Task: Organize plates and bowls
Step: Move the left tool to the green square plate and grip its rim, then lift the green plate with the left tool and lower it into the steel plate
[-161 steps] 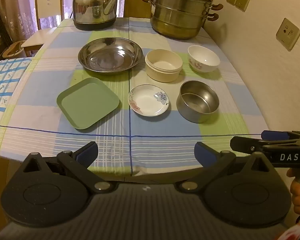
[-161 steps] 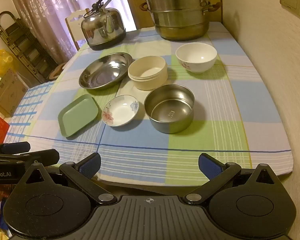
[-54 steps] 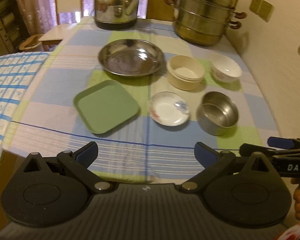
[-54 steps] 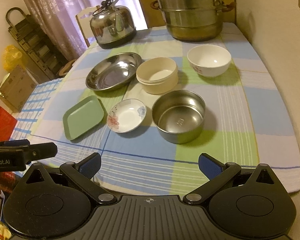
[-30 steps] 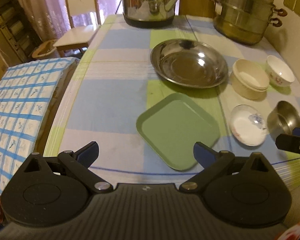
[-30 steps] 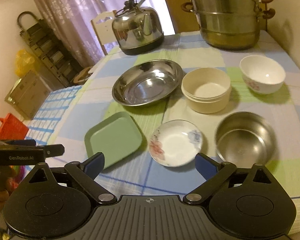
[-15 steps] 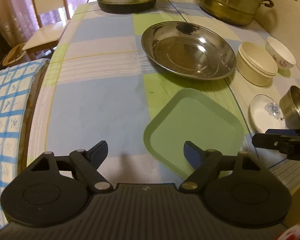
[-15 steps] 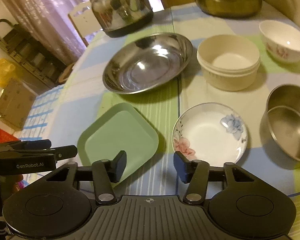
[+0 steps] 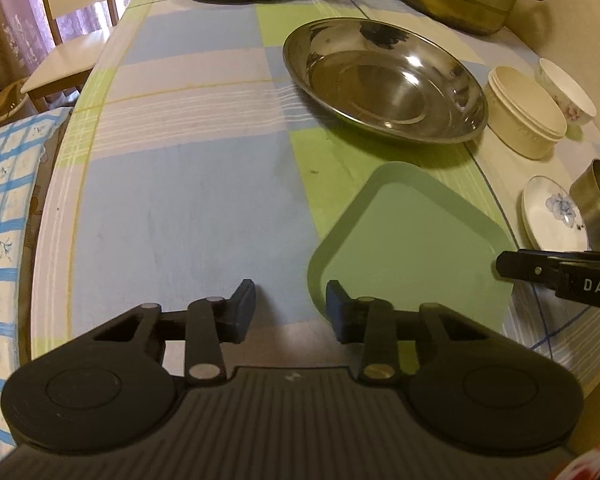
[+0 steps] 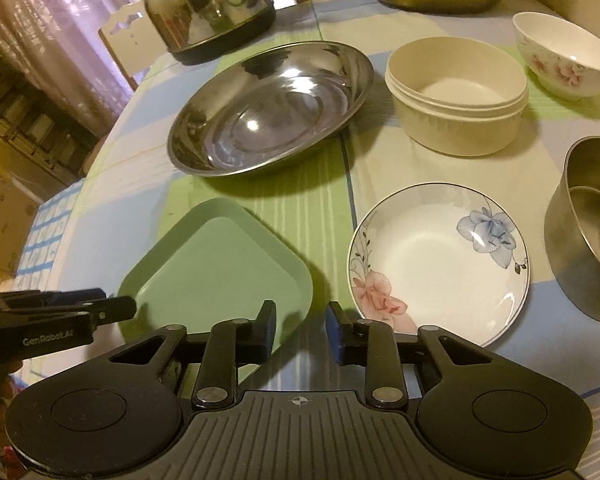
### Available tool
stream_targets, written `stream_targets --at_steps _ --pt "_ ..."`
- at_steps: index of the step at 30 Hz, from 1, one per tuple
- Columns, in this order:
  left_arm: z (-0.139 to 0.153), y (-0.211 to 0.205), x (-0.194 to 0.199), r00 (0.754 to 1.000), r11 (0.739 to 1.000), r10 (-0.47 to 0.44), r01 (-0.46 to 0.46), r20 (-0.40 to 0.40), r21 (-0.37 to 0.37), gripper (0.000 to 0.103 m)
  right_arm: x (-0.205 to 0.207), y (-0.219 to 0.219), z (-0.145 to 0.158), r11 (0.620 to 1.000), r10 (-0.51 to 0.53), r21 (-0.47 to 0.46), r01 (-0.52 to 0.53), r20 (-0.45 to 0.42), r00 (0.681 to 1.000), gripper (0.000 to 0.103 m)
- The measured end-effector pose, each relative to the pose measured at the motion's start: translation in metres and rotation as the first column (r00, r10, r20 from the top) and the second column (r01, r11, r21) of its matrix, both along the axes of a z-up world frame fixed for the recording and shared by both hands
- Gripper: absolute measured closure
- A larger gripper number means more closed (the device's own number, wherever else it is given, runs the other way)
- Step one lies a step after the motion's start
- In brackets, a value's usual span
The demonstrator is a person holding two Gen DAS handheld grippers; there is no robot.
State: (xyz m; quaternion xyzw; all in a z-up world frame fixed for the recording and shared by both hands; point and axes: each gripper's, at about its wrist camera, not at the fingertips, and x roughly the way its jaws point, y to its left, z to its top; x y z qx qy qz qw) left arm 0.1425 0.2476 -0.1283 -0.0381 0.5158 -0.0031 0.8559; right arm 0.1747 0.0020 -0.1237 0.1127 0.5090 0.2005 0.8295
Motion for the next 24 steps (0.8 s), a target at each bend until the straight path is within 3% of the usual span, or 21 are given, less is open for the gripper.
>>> stream_targets --at_steps 6,10,14,24 --pt "-0.002 -0.002 0.003 1.000 1.000 -0.021 0.022 0.009 -0.017 0.081 0.002 0.002 -0.002 0.999 -0.024 -0.021 0.024 0.009 1.000 0.082" --pt "-0.003 -0.002 0.005 1.000 0.999 -0.029 0.029 0.011 -0.029 0.088 0.004 0.005 -0.003 0.999 -0.022 -0.028 0.022 0.015 1.000 0.094" --pt "-0.003 -0.001 0.007 0.999 0.998 -0.037 0.037 0.008 -0.051 0.095 0.004 0.007 -0.003 0.999 -0.021 -0.032 0.022 0.020 1.000 0.097" --pt "0.007 0.005 0.006 0.999 0.998 -0.033 0.033 0.009 -0.044 0.095 0.007 0.012 0.010 1.000 0.007 -0.021 -0.007 0.023 1.000 0.098"
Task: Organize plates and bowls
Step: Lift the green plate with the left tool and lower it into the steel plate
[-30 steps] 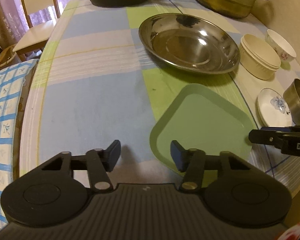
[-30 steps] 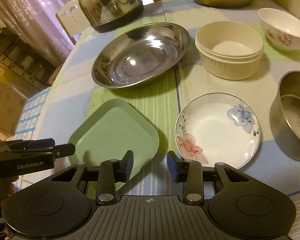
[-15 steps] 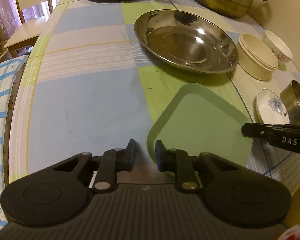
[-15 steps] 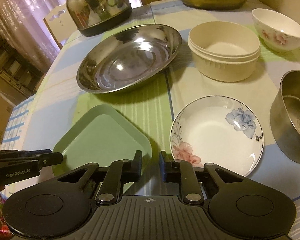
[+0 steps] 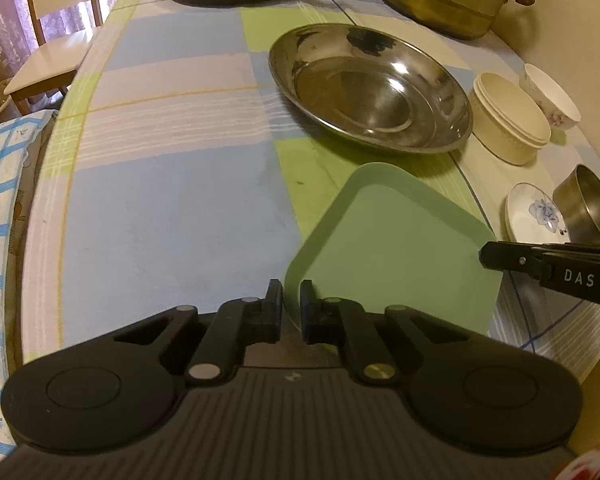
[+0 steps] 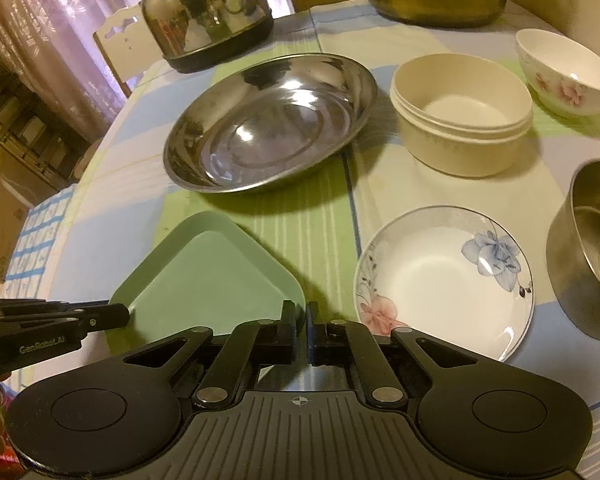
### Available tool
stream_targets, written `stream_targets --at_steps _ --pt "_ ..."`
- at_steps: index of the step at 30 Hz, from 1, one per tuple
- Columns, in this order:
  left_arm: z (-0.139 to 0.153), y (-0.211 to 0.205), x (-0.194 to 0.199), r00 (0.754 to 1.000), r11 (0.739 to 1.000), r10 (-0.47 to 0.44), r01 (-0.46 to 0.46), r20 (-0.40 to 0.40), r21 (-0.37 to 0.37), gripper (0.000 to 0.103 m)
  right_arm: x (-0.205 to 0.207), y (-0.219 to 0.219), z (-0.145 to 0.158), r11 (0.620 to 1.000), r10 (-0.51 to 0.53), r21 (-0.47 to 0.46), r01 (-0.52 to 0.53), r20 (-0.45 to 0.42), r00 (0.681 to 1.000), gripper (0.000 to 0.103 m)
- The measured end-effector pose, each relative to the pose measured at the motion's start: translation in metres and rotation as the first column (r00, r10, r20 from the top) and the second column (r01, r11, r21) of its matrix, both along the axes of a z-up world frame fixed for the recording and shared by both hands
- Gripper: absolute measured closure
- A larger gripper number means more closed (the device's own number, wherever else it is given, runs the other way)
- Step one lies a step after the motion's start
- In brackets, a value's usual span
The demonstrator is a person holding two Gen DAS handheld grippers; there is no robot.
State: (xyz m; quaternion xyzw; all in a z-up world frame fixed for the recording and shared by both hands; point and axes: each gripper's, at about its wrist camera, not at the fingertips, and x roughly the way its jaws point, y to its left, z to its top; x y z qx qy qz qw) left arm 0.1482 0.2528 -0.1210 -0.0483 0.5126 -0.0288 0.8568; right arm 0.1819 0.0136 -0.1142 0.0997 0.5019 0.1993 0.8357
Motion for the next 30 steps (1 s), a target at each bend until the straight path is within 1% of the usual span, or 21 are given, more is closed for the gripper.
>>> stream_targets --at_steps 7,14,22,30 --pt "0.026 0.011 -0.001 0.999 1.000 0.016 -0.015 0.036 -0.006 0.095 0.002 0.005 0.023 0.999 0.036 0.030 -0.036 0.023 0.999 0.098" --pt "0.045 0.013 0.020 0.994 1.000 0.012 -0.010 0.104 -0.017 0.095 0.019 0.004 0.040 0.999 0.016 0.050 -0.019 0.052 0.999 0.098" --pt "0.047 0.006 0.063 0.990 1.000 -0.009 0.013 0.144 -0.026 0.095 0.051 -0.001 0.046 0.998 -0.039 0.046 0.036 0.078 0.996 0.098" --pt "0.037 -0.001 0.111 0.987 0.999 -0.025 0.029 0.160 -0.021 0.095 0.097 -0.003 0.044 0.995 -0.097 0.031 0.094 0.106 0.990 0.098"
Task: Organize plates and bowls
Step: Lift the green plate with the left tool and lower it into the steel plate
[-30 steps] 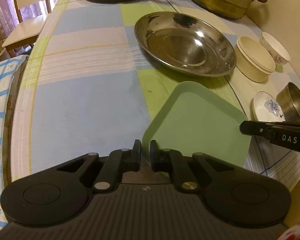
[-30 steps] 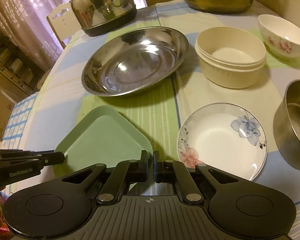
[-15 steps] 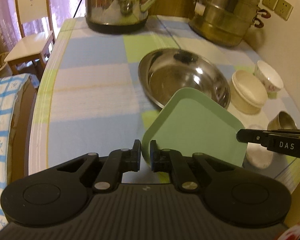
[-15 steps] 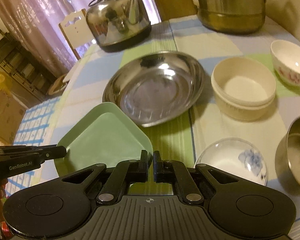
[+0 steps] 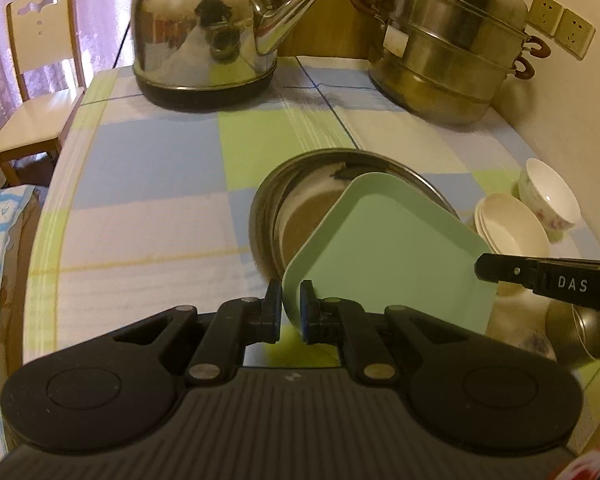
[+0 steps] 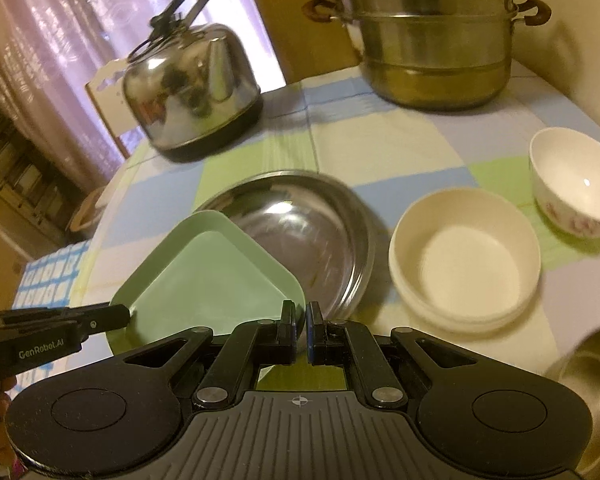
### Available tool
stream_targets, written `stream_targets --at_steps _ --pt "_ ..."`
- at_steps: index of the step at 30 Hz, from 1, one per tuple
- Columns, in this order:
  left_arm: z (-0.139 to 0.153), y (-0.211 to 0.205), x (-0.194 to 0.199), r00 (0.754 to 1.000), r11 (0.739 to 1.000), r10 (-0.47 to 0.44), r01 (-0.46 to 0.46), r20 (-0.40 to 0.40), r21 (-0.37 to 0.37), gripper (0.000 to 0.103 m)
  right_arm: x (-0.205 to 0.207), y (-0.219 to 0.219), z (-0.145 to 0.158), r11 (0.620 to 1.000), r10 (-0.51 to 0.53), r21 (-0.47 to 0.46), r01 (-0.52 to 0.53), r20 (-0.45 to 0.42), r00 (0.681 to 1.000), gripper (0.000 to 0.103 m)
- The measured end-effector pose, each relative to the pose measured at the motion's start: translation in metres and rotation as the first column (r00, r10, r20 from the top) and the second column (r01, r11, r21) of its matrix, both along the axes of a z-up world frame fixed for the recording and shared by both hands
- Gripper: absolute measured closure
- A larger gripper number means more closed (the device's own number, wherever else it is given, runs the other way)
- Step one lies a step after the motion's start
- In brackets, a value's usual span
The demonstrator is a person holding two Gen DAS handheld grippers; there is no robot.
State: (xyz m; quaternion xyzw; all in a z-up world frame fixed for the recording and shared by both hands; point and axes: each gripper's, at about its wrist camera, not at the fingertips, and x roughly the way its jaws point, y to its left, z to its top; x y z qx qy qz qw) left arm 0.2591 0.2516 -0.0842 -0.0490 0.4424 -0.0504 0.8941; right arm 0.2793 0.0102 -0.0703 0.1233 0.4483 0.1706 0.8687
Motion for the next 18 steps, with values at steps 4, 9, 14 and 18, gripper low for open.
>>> stream_targets --at_steps 4,9,14,18 --pt "-0.010 -0.003 0.024 1.000 1.000 -0.006 0.006 -0.018 0.001 0.095 0.020 -0.001 -0.006 1.000 -0.017 -0.016 0.017 0.000 1.000 0.098" --pt "-0.021 -0.004 0.047 0.999 1.000 -0.011 0.011 -0.037 0.008 0.095 0.040 -0.001 -0.019 0.999 -0.029 -0.031 0.028 -0.020 0.999 0.098" --pt "-0.032 -0.005 0.063 0.998 1.000 -0.013 0.014 -0.061 0.023 0.095 0.053 0.002 -0.032 0.998 -0.036 -0.046 0.034 -0.049 0.998 0.098" --pt "-0.040 -0.005 0.070 0.997 0.999 -0.013 0.015 -0.082 0.030 0.095 0.060 0.003 -0.040 0.998 -0.036 -0.059 0.032 -0.067 0.997 0.098"
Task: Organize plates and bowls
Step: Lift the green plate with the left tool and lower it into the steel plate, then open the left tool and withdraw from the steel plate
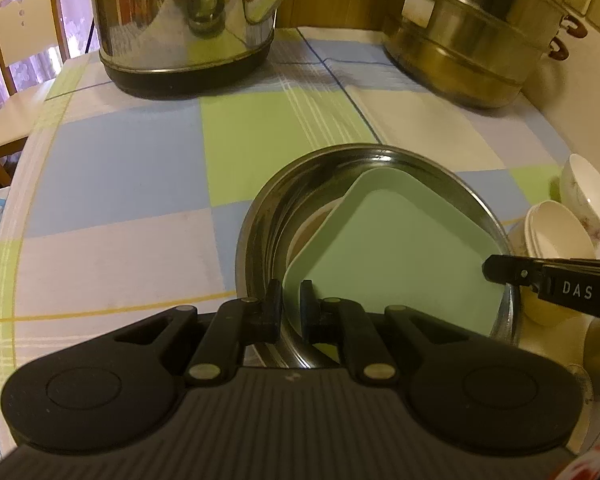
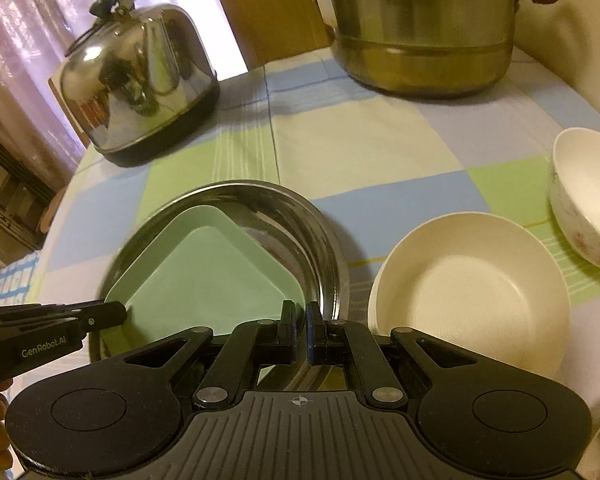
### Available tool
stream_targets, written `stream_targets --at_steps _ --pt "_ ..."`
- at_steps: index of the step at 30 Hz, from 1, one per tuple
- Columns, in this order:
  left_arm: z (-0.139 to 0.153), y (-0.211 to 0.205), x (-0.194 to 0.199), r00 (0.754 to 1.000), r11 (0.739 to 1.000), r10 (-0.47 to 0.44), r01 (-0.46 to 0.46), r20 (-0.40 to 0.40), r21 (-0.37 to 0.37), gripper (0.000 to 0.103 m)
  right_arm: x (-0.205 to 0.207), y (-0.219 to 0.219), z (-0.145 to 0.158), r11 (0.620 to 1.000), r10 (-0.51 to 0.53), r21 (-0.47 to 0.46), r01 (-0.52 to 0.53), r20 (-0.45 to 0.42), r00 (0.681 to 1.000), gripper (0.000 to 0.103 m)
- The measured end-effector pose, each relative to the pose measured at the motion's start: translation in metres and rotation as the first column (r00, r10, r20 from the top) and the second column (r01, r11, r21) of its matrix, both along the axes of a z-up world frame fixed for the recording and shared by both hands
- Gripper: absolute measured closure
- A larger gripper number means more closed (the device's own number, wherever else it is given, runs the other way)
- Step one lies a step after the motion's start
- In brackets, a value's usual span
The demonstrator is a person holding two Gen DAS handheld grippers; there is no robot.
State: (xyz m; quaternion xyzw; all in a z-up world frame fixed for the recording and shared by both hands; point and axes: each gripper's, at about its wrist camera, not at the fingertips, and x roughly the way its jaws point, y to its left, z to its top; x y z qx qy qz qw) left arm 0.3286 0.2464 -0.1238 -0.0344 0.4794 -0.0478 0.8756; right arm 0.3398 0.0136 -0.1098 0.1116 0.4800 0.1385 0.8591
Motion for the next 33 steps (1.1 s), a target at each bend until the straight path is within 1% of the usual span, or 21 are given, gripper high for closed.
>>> stream_targets --at_steps 6,10,12,14,16,18,20,21,23,24,25,26,27,28,30,33 --pt "-0.005 -0.002 0.006 1.000 1.000 0.004 -0.004 -0.011 0.010 0.094 0.007 0.001 -0.005 1.000 0.002 -0.010 -0.002 -0.017 1.000 0.098" --pt "-0.004 -0.003 0.007 1.000 1.000 0.005 -0.005 -0.006 0.016 0.093 0.007 0.002 -0.003 1.000 0.005 -0.031 -0.005 0.014 1.000 0.098" --pt "-0.002 -0.002 0.005 1.000 1.000 0.009 -0.009 -0.004 0.011 0.089 0.007 0.002 -0.002 0.999 0.009 -0.036 -0.008 0.020 1.000 0.098" --pt "0.001 -0.002 0.003 1.000 1.000 0.012 -0.012 -0.001 0.007 0.082 0.006 0.001 0.001 1.000 0.011 -0.029 -0.010 0.026 1.000 0.097" --pt "0.006 -0.002 -0.001 1.000 1.000 0.011 -0.011 0.003 0.006 0.081 0.004 0.000 0.004 1.000 0.011 -0.013 -0.010 0.029 1.000 0.097" --pt "0.011 -0.001 -0.005 1.000 1.000 0.009 -0.009 0.011 0.002 0.077 0.001 -0.002 0.007 1.000 0.014 0.011 -0.015 0.031 0.999 0.096" --pt "0.017 -0.001 -0.010 1.000 1.000 0.011 -0.011 0.016 -0.003 0.067 -0.004 -0.003 0.012 1.000 0.017 0.025 -0.018 0.035 0.999 0.096" --pt "0.020 -0.001 -0.014 1.000 1.000 0.012 -0.012 0.019 -0.004 0.066 -0.006 -0.004 0.015 0.999 0.018 0.028 -0.019 0.039 0.999 0.095" --pt "0.026 -0.001 -0.021 1.000 1.000 0.013 -0.013 0.024 -0.009 0.061 -0.012 -0.005 0.020 0.999 0.019 0.031 -0.021 0.045 0.999 0.090" --pt "0.029 -0.002 -0.025 1.000 1.000 0.016 -0.015 0.024 -0.014 0.059 -0.016 -0.005 0.023 0.999 0.019 0.035 -0.020 0.048 0.999 0.082" --pt "0.032 -0.002 -0.029 1.000 1.000 0.020 -0.019 0.023 -0.022 0.057 -0.020 -0.006 0.025 0.999 0.018 0.039 -0.020 0.052 0.998 0.067" --pt "0.035 -0.002 -0.033 0.999 0.999 0.022 -0.022 0.024 -0.029 0.053 -0.025 -0.008 0.029 0.999 0.015 0.042 -0.018 0.061 0.998 0.059" --pt "0.037 -0.002 -0.037 0.999 0.999 0.024 -0.023 0.025 -0.034 0.051 -0.030 -0.009 0.033 0.999 0.013 0.044 -0.016 0.074 0.997 0.045" --pt "0.041 -0.003 -0.042 0.999 0.999 0.026 -0.025 0.028 -0.036 0.049 -0.035 -0.010 0.036 0.999 0.013 0.047 -0.017 0.090 0.996 0.040" --pt "0.047 -0.004 -0.050 0.999 0.999 0.026 -0.025 0.032 -0.036 0.048 -0.045 -0.013 0.043 0.998 0.023 0.051 -0.028 0.103 0.994 0.039" --pt "0.055 -0.008 -0.063 0.999 0.999 0.029 -0.028 0.034 -0.033 0.044 -0.056 -0.017 0.048 0.997 0.021 0.074 -0.028 0.090 0.996 0.038"
